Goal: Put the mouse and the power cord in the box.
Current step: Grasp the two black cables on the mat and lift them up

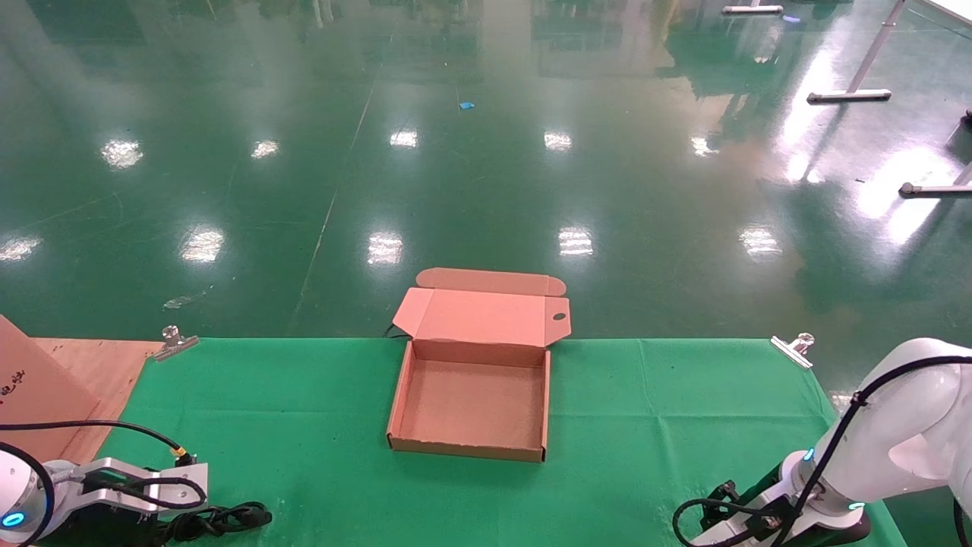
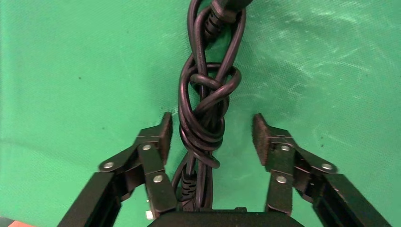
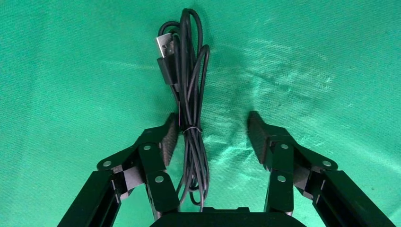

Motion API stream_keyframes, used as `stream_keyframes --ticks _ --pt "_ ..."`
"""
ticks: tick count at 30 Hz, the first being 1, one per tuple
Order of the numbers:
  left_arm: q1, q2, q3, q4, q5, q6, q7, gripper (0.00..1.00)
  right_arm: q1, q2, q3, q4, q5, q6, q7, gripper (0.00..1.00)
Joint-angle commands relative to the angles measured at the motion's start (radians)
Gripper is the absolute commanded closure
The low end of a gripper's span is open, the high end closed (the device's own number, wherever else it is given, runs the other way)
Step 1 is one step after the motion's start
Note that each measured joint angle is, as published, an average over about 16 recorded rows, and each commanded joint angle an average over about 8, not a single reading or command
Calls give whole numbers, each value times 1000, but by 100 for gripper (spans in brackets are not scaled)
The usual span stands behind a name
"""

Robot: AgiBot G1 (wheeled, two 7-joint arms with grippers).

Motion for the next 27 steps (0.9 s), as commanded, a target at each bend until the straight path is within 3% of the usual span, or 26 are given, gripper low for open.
stream_keyframes --ticks 1,27 --pt "0 -1 0 1 0 1 0 100 1 -1 0 -4 0 -1 -3 100" --pt "-19 -16 -3 -6 -4 47 25 100 30 10 9 -27 13 -40 -35 100"
